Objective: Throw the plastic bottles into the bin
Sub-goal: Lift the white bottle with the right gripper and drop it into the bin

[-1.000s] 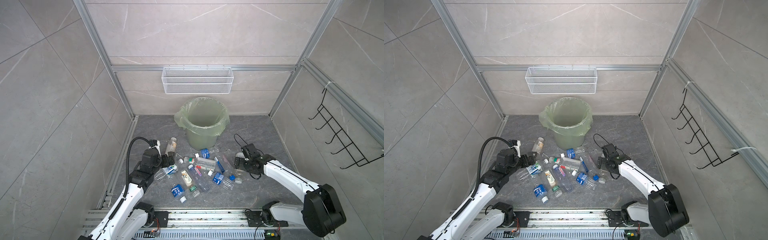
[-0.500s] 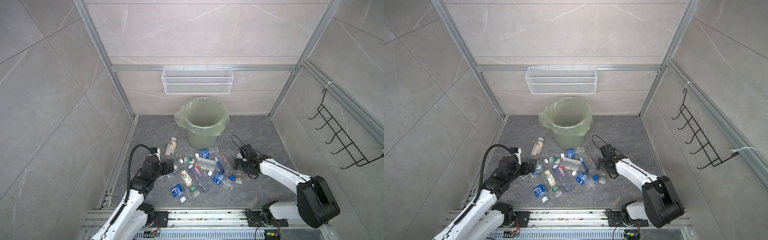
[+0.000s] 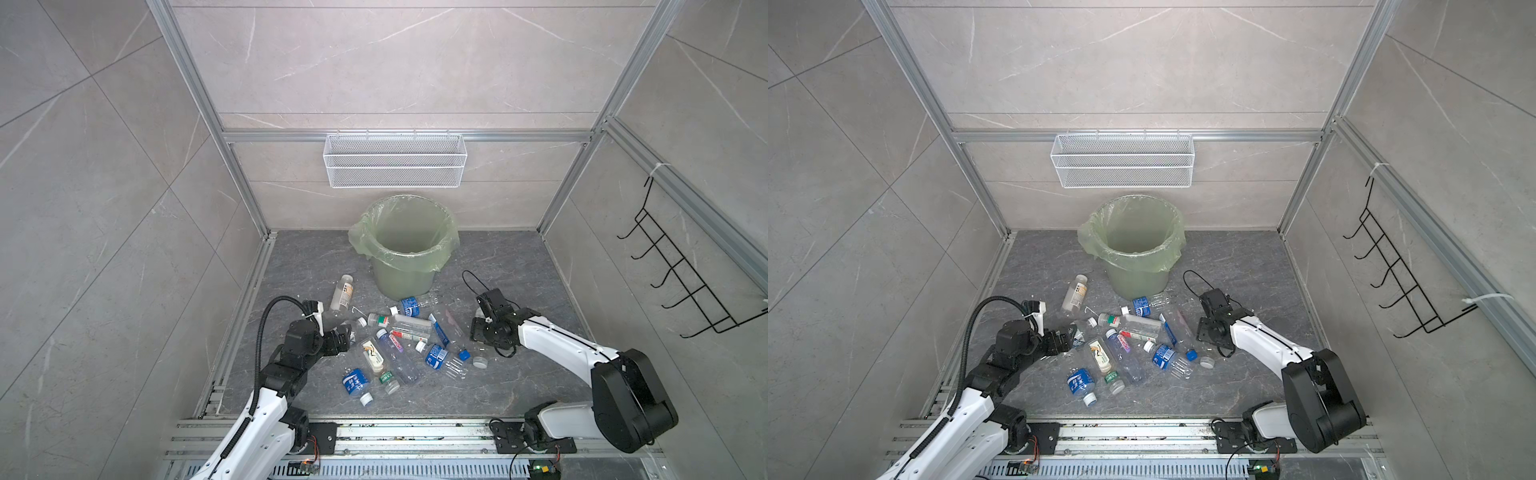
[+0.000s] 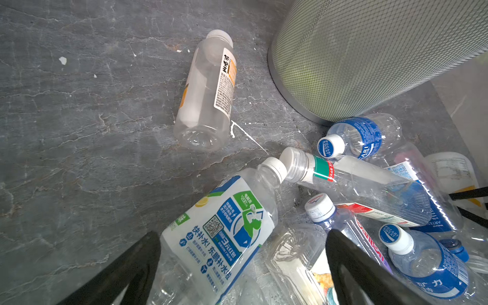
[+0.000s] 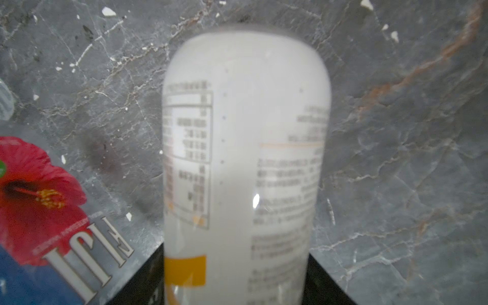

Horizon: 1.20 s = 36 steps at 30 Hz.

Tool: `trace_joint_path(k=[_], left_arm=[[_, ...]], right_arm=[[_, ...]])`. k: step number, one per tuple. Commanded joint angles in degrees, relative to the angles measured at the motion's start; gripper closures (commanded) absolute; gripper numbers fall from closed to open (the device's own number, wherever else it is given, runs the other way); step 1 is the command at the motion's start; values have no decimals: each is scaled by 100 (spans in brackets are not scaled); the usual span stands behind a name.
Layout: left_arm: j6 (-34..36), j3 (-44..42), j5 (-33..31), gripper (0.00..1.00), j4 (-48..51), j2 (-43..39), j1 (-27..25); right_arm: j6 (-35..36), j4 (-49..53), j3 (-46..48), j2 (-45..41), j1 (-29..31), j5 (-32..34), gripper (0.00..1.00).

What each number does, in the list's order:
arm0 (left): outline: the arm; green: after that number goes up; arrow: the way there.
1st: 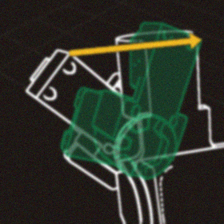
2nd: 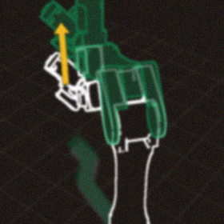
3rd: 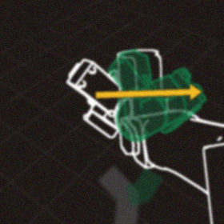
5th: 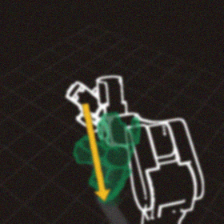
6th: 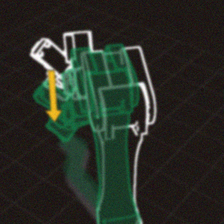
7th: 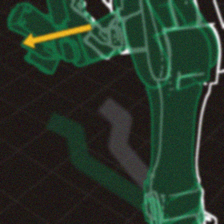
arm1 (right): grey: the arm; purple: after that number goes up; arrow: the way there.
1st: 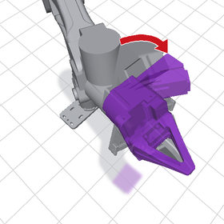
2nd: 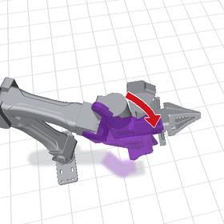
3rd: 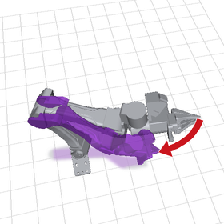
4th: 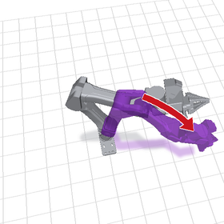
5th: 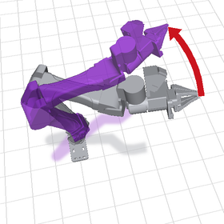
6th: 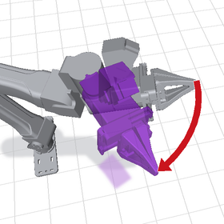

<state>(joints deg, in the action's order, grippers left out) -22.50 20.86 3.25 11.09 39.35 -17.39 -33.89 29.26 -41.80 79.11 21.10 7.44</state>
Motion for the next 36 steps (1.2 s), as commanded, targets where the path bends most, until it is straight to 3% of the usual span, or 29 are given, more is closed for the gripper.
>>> trace_joint_path(k=[1, 9, 24, 29, 36], left_arm=[[114, -12, 137, 0, -306, 104, -2], [106, -34, 130, 1, -397, 224, -4], [97, -30, 155, 1, -471, 327, -6], [97, -30, 165, 1, -478, 337, -6], [106, -38, 168, 1, -501, 316, -2]], right_arm=[[-9, -56, 33, -138, 39, -4, 39], [342, -222, 257, -925, 110, -243, 40], [1253, -482, -162, -3102, 1000, 83, 43], [1218, -235, -1268, -2715, 1072, 305, 43], [1113, 305, -4558, -452, 1078, 390, 43]])
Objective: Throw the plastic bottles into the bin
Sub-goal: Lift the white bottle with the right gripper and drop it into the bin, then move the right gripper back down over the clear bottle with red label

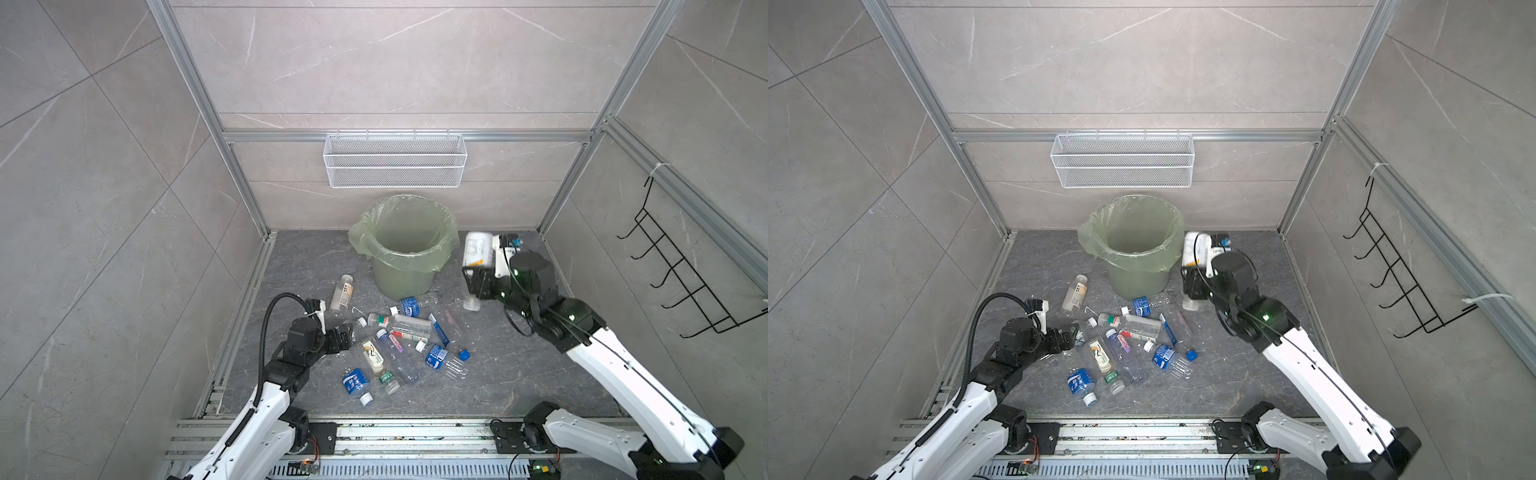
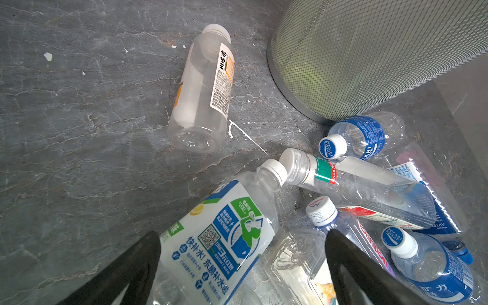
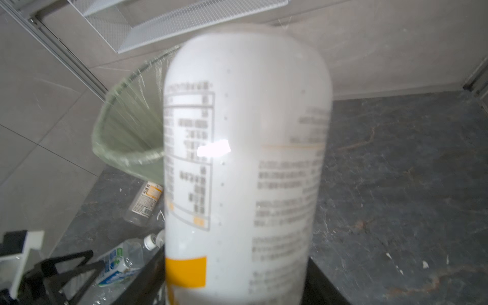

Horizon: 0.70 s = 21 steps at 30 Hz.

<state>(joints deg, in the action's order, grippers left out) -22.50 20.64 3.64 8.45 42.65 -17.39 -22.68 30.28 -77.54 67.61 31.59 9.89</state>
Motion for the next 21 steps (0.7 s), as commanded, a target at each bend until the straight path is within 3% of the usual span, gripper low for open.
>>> trace_joint_path(k=[1, 2, 4, 7, 10, 12, 14, 16, 21], left_arm=[[106, -18, 131, 1, -246, -20, -1], [106, -26, 130, 1, -239, -22, -6], [108, -26, 130, 1, -236, -32, -2], [101, -39, 124, 1, -225, -60, -2], [106, -43, 119, 0, -228, -69, -2], [91, -39, 106, 0, -222, -49, -2], [83, -34, 98, 0, -227, -31, -2], [79, -25, 89, 0, -228, -29, -4], [36, -59, 54, 0, -251, -142, -2]], right_arm=[[-32, 282, -1610, 1169, 22, 129, 43], [-67, 346, -2176, 1565, 30, 121, 42], [-109, 509, -3457, 2556, 25, 41, 30], [-145, 1528, -6067, 4279, 18, -135, 1], [-176, 3040, -9099, 5733, 0, 346, 1], [-127, 3685, -10404, 6254, -4, 468, 1], [-106, 3627, -9780, 5894, 4, 450, 1], [-57, 3245, -8554, 5241, 18, 390, 1], [221, 864, -4450, 2953, 33, 182, 1]])
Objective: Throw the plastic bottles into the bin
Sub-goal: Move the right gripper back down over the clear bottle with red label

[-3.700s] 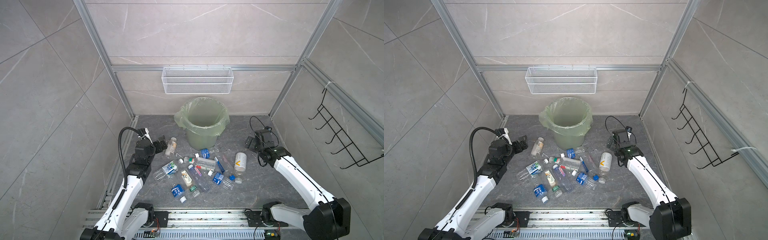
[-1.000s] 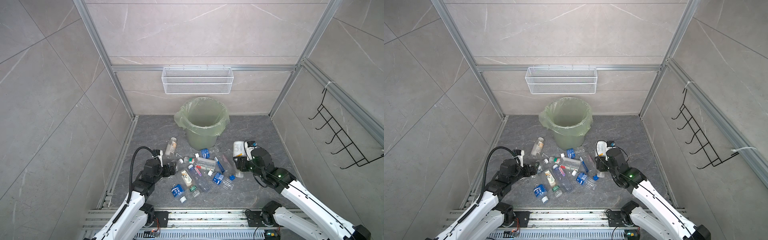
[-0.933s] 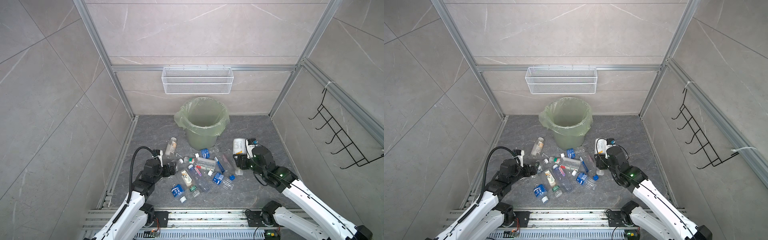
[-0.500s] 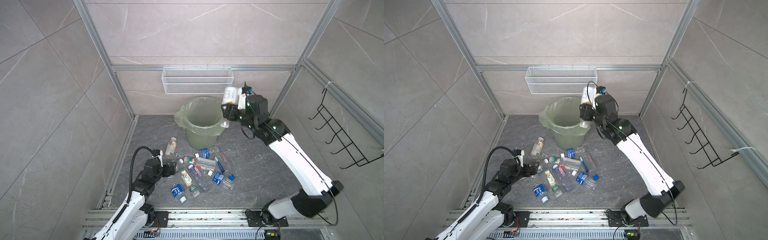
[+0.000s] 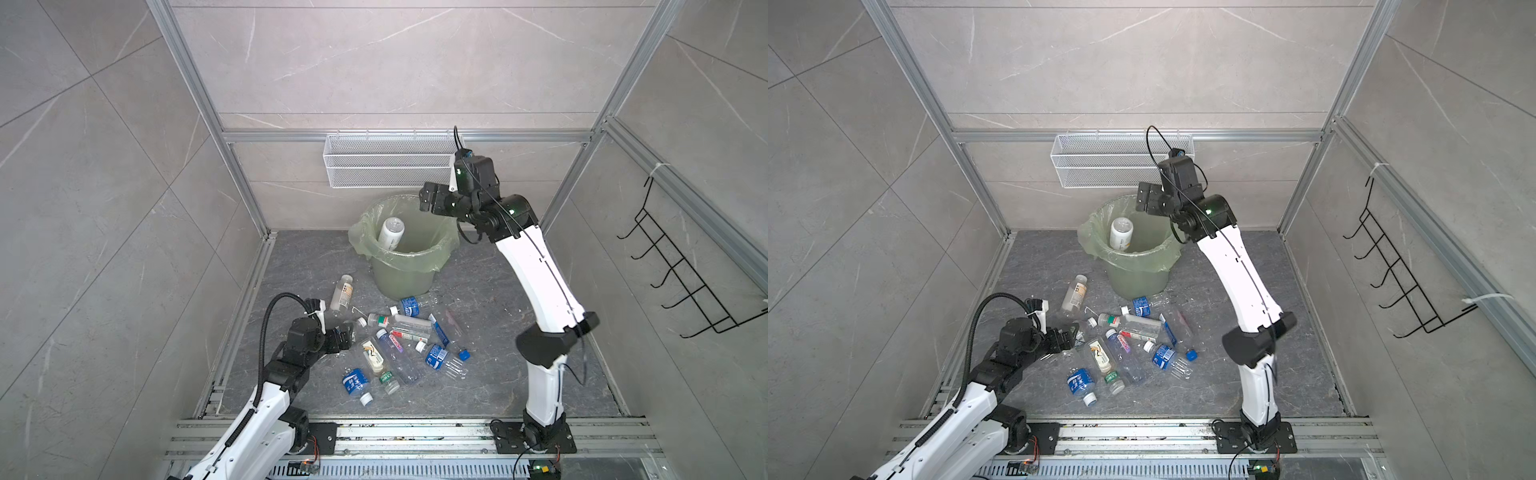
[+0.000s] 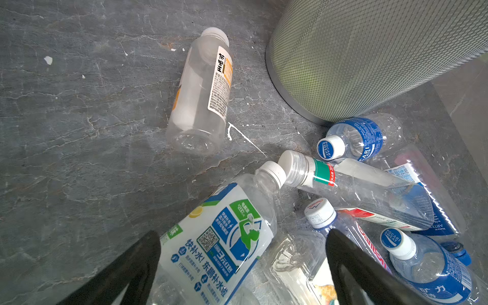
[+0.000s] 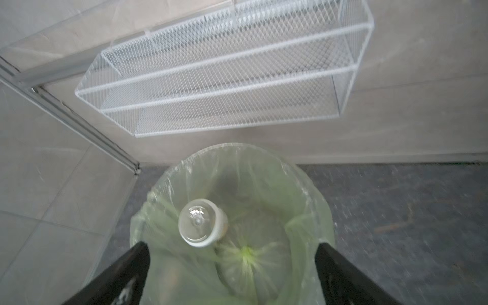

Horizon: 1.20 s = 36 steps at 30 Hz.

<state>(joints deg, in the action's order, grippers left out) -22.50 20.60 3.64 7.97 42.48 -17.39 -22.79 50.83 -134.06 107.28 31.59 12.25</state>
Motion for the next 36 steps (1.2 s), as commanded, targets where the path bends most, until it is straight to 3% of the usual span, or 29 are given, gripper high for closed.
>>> trace_joint_path(k=[1, 7, 12, 18, 25, 36], left_arm=[[46, -71, 64, 0, -216, -169, -4], [247, -232, 594, 0, -452, -504, -4], [366, -311, 541, 0, -548, -631, -3], [411, -126, 52, 0, -377, -400, -219], [497, 258, -594, 0, -97, -84, -911], [451, 875, -891, 3, 222, 482, -1475]], right_arm=[[288, -1338, 1515, -1263, 32, -50, 1], [551, -1160, 2574, -2001, 32, 91, 1], [582, -1431, 3867, -2703, 35, 112, 1], [575, -1555, 5336, -3449, 35, 14, 1], [418, -1568, 6833, -4164, 32, 49, 1], [444, -1458, 7925, -4576, 38, -501, 6]])
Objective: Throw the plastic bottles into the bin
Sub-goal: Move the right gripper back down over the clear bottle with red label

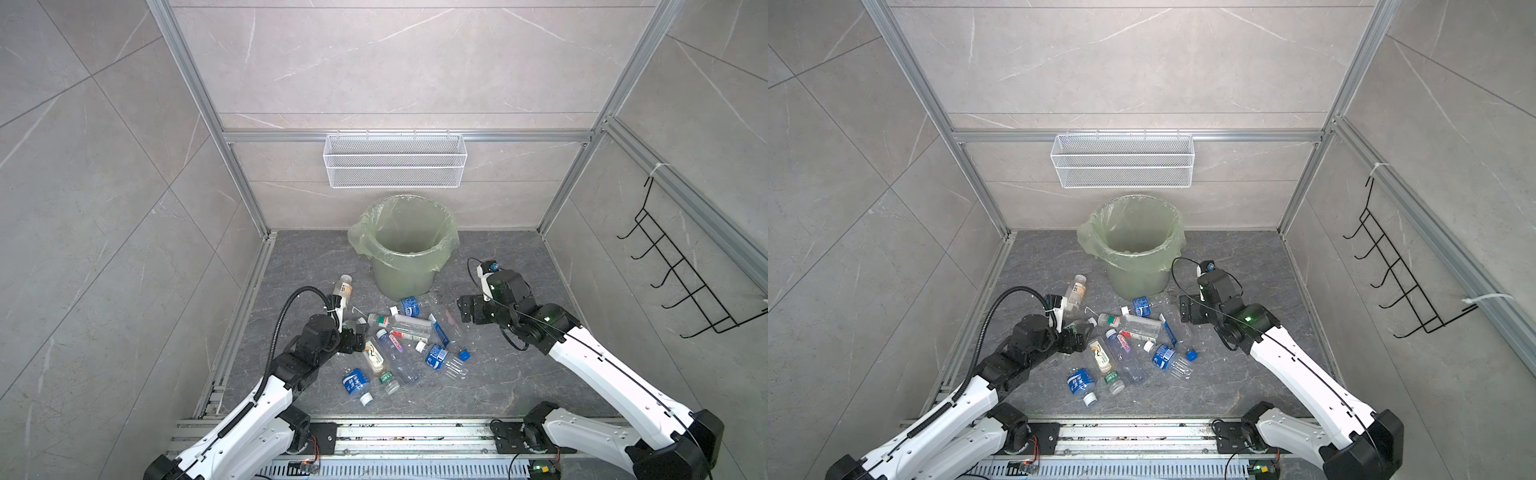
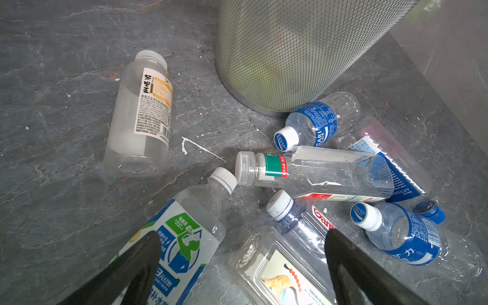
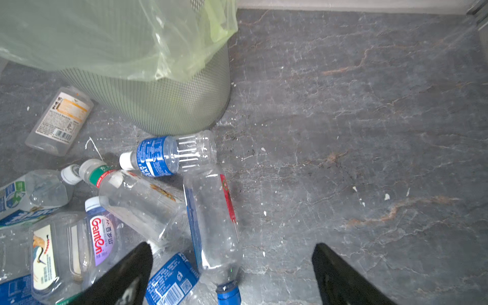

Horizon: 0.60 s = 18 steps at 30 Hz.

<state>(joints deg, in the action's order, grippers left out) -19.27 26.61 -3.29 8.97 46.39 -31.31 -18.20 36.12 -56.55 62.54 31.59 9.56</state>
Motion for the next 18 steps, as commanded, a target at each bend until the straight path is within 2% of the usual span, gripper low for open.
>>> trace_joint_path(k=[1, 8, 13, 18], left_arm=[[125, 331, -245, 4, 166, 148, -107], [111, 718, -236, 6, 345, 462, -130], [-8, 1125, -867, 8, 708, 879, -125], [-69, 1702, -1439, 9, 989, 1703, -72]], right_arm=[[-41, 25, 224, -97, 32, -267, 7], [-232, -89, 499, -21, 31, -512, 12], [-350, -156, 613, 82, 34, -550, 13], [-519, -275, 756, 167, 35, -611, 13]])
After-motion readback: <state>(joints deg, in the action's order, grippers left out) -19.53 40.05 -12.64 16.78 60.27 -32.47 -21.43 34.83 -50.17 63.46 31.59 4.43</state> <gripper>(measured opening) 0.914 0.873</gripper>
